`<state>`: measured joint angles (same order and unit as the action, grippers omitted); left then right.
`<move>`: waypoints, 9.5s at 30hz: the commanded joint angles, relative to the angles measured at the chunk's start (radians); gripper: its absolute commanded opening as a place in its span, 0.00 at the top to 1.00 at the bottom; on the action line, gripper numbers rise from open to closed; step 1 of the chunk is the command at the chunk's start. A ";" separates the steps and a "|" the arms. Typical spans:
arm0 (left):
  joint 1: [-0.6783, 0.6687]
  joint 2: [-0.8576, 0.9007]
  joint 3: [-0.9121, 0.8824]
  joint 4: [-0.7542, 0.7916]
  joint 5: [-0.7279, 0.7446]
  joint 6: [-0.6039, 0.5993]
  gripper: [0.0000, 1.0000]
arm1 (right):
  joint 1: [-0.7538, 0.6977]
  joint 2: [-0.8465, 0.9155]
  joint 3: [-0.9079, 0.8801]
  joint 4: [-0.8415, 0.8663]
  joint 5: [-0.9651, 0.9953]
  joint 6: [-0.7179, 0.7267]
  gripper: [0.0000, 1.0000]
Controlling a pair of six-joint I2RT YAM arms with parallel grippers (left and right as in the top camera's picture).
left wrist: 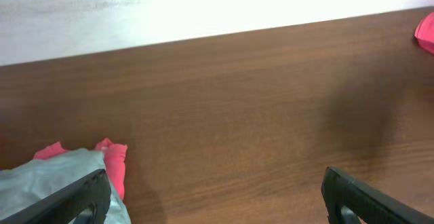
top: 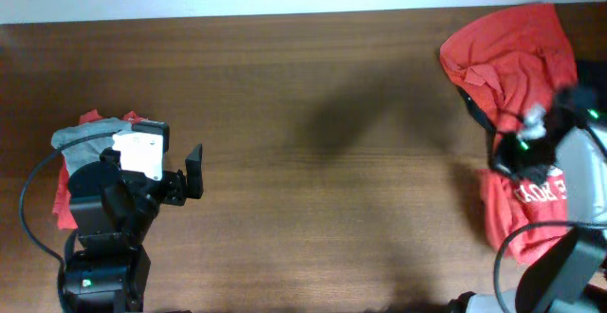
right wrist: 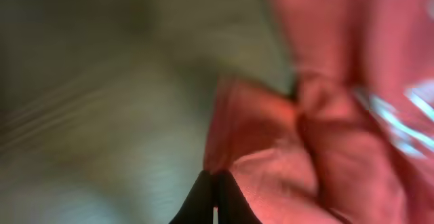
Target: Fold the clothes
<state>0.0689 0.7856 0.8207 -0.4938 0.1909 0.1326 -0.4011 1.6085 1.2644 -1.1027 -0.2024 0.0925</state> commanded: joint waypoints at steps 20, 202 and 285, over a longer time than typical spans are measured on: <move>0.004 0.000 0.021 0.007 -0.004 -0.008 0.01 | 0.985 0.190 0.138 0.924 0.057 0.002 0.96; -0.134 1.048 0.213 0.077 0.340 -0.698 0.88 | -0.073 0.538 0.624 -0.174 -0.182 -0.198 0.69; 0.018 1.052 0.322 -0.014 -0.185 -0.498 0.21 | 0.023 0.502 0.625 -0.229 -0.153 -0.216 0.58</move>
<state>0.0910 1.8439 1.1481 -0.5236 0.0532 -0.3771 -0.3851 2.1361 1.8778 -1.3285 -0.3634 -0.1131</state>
